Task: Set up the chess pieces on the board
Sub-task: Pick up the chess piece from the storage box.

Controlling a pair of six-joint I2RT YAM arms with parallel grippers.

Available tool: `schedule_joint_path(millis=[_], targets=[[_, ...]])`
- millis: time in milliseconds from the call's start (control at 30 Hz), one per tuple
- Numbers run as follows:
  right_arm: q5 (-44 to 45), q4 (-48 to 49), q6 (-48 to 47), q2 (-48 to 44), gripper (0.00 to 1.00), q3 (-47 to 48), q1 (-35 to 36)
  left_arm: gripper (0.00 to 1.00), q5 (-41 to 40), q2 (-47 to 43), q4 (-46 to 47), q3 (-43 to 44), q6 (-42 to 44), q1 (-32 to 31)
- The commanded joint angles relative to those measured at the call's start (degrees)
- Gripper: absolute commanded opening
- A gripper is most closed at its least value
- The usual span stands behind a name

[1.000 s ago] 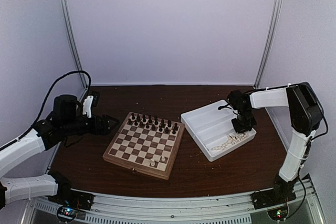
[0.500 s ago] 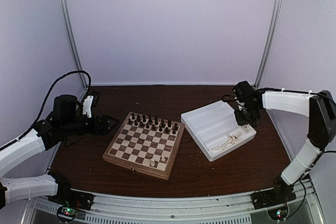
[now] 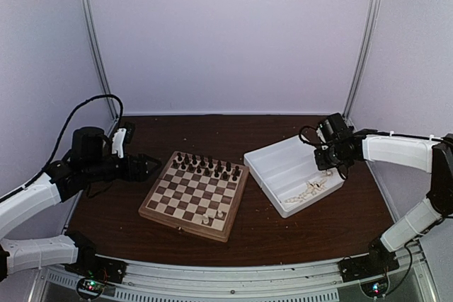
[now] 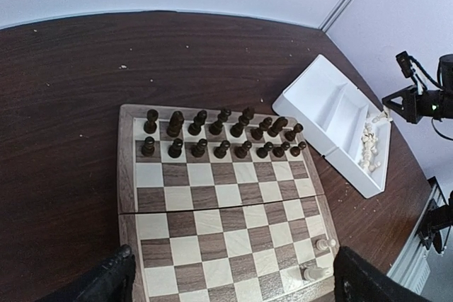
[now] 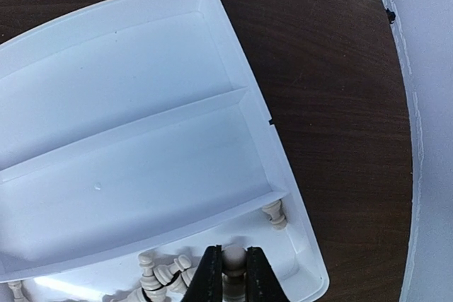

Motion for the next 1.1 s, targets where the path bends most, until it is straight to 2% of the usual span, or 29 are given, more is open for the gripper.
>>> schedule_joint_path(millis=[0,200,467,900,1067], targets=[[-3.4,4.6,2.8,-1.1,0.11,-2.0,0.0,0.98,1.0,-0.3,2.1,1.5,-0.7,-0.3],[-8.0,8.6,6.6,2.1,0.11,-5.0,0.0,0.98,1.2,-0.6,2.0,1.5,-0.8,-0.3],[-16.3,21.6,7.8,5.2,0.11,-9.2,0.4,0.98,1.3,-1.1,1.5,1.6,-0.8,-0.3],[-21.1,35.9,10.9,4.1,0.1,-15.0,1.8,0.98,0.3,-2.4,0.5,0.9,-0.5,-0.2],[-22.6,38.1,10.8,5.3,0.11,-14.6,2.7,0.98,0.3,-2.4,0.5,1.0,-0.4,-0.3]])
